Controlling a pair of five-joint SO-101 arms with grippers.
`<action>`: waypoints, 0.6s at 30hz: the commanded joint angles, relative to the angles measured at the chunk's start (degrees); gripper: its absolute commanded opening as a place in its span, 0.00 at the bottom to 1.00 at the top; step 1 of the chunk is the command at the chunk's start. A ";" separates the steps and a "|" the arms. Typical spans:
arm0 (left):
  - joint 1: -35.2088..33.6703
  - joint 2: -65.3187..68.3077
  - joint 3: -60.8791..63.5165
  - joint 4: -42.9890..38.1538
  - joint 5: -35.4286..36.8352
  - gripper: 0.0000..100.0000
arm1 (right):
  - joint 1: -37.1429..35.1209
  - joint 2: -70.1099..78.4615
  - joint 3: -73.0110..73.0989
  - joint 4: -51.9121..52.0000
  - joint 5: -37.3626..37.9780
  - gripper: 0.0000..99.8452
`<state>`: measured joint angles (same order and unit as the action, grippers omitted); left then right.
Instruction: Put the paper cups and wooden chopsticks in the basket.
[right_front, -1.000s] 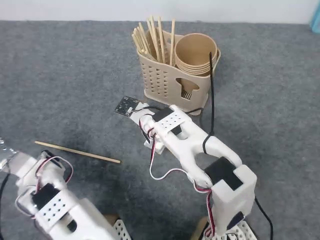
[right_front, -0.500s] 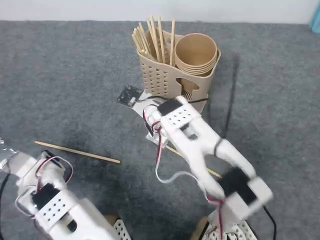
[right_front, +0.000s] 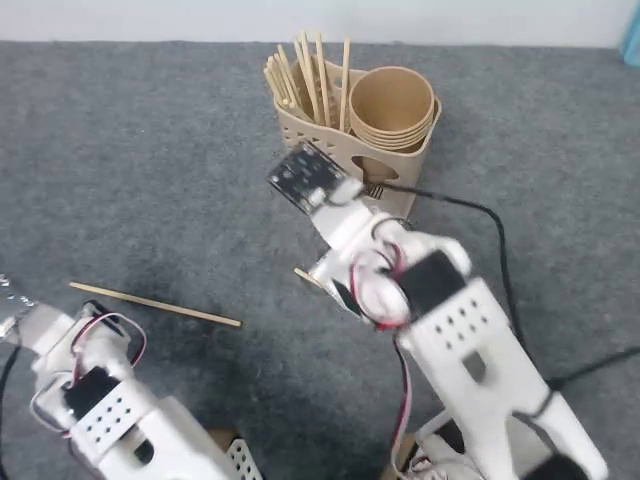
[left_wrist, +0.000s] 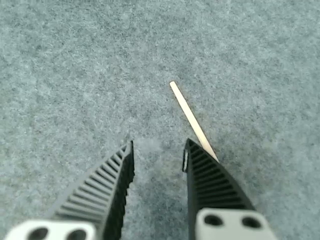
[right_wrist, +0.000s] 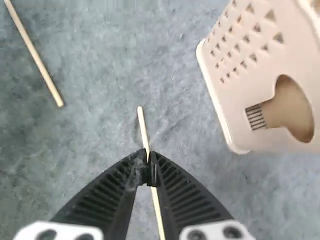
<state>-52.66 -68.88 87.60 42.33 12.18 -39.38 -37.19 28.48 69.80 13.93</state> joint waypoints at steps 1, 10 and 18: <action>0.00 -1.14 0.13 -0.53 -0.44 0.16 | 1.36 -8.92 4.31 -9.63 -0.88 0.01; 0.00 -1.23 0.22 -0.70 -0.44 0.16 | 8.57 -12.09 3.08 -36.09 -7.65 0.01; 0.00 -1.23 0.22 -0.70 -0.44 0.16 | 10.59 -0.40 -6.95 -53.32 -9.14 0.01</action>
<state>-52.66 -69.14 88.13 42.33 12.09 -29.36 -41.93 28.84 18.90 4.97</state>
